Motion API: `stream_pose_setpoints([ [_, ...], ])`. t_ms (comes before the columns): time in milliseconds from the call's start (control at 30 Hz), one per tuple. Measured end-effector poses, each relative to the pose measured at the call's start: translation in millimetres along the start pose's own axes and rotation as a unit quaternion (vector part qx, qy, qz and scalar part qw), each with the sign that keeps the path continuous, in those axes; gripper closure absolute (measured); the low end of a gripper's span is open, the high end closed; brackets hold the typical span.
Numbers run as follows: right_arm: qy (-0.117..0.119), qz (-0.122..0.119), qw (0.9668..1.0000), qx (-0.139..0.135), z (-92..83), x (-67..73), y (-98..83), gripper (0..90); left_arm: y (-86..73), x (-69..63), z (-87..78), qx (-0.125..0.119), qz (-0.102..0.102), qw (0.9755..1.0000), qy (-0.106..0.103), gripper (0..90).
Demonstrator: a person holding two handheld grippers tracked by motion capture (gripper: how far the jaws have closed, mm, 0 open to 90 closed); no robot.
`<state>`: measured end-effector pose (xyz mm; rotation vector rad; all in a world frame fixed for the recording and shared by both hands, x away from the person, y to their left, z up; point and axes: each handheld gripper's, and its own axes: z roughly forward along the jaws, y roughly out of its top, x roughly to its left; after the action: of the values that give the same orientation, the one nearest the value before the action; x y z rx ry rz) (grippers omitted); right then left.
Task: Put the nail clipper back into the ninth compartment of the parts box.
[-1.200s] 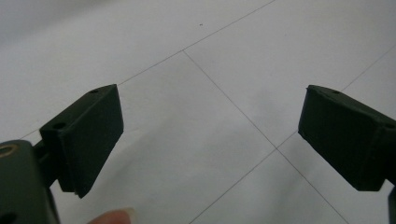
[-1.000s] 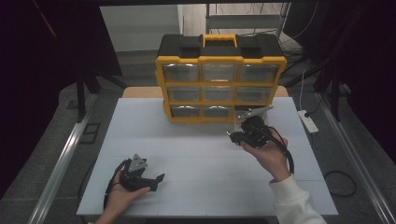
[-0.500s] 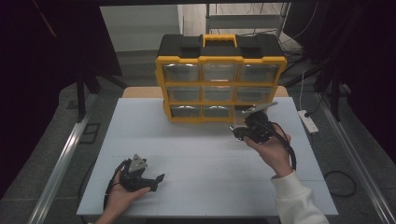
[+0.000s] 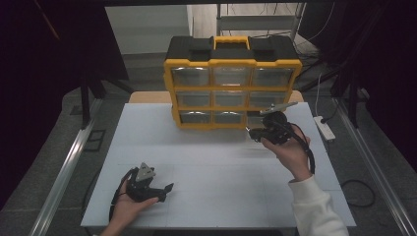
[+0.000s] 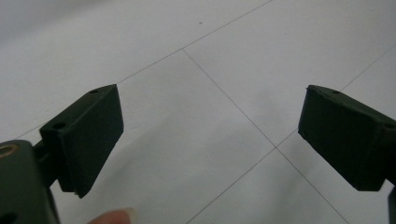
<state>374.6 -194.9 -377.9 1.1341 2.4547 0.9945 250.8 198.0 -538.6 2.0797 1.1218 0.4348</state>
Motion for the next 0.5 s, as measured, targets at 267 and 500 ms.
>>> stream_pose_setpoints([
  [267,-0.010,0.015,0.9998,0.003,4.5,-17.8,1.0,79.8,0.0,-0.2,0.0,0.000,-0.001,1.0000,0.001,7.5],
  [500,-0.023,0.020,0.9995,0.005,8.6,-27.2,2.2,79.7,0.0,-0.2,0.0,0.000,-0.001,1.0000,0.001,7.5],
])
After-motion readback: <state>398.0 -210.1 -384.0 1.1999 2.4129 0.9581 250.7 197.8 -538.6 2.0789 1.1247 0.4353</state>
